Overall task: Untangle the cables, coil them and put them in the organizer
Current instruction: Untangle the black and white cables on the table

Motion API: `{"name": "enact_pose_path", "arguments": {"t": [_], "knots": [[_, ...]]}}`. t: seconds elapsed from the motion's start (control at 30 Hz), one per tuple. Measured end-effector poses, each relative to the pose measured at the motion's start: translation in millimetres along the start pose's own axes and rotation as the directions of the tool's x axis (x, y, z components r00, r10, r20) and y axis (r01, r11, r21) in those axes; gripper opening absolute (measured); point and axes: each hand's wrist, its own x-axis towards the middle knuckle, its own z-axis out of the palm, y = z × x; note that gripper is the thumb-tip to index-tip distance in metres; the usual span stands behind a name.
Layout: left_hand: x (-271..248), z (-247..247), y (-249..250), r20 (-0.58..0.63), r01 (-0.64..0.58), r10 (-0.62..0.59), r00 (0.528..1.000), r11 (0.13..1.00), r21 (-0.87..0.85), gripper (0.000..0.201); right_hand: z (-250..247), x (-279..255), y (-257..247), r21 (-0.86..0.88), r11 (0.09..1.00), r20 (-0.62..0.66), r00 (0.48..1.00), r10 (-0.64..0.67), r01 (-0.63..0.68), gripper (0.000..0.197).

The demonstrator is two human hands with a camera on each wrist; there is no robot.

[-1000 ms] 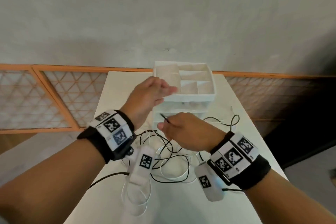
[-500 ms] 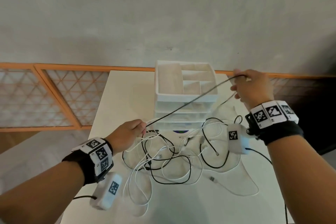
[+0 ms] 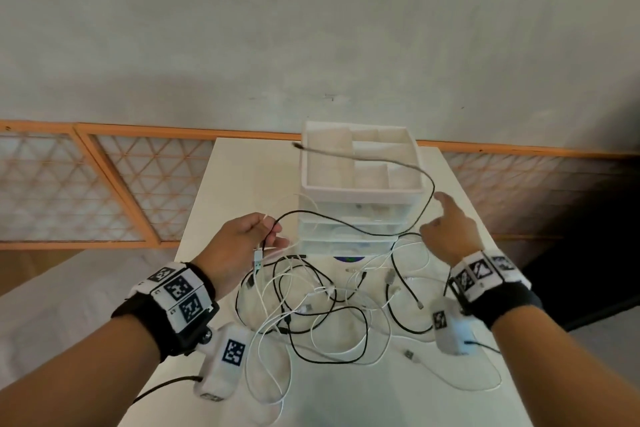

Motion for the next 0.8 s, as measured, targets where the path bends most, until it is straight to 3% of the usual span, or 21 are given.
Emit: {"name": "enact_pose_path", "arguments": {"t": [0.07,0.13,0.2,0.27,0.33,0.47,0.57,0.63,0.7,0.8], "knots": [[1,10,1,0.054,0.003,-0.002,0.999,1.000,-0.016,0.024,12,-30,-21,0.114,0.968,-0.035,0.975,-0.221,0.223,0.064],[0,23,4,0.122,-0.004,0.003,0.992,1.000,0.012,0.023,23,-56,-44,0.201,0.859,0.017,0.875,-0.483,0.470,0.067],[-3,34,7,0.193,-0.047,0.028,0.981,0.994,0.095,0.022,34,-69,-60,0.200,0.796,0.125,0.791,-0.599,0.571,0.067],[-4,38,10,0.218,-0.123,0.083,0.972,0.977,0.173,0.021,44,-69,-63,0.178,0.805,0.152,0.792,-0.591,0.566,0.046],[-7,37,13,0.193,-0.172,0.139,0.971,0.970,0.169,0.021,52,-60,-52,0.142,0.863,0.107,0.859,-0.501,0.485,0.007],[-14,28,15,0.237,-0.161,0.113,0.965,0.967,0.195,0.022,53,-49,-29,0.068,0.907,0.140,0.896,-0.421,0.415,0.038],[-19,20,5,0.275,-0.114,-0.008,0.961,0.899,0.423,0.028,33,-41,-37,0.117,0.902,-0.124,0.907,-0.402,0.416,0.036],[-22,15,-2,0.280,-0.093,-0.041,0.959,0.889,0.448,0.032,19,-35,-45,0.147,0.905,-0.232,0.903,-0.361,0.400,0.027],[-23,11,-2,0.253,-0.072,-0.026,0.967,0.926,0.370,0.033,14,-30,-45,0.076,0.934,-0.197,0.924,-0.329,0.349,0.024],[-27,5,13,0.203,-0.064,-0.010,0.979,0.934,0.352,0.031,16,-22,-22,-0.184,0.966,-0.025,0.982,-0.188,0.180,0.016]]}}
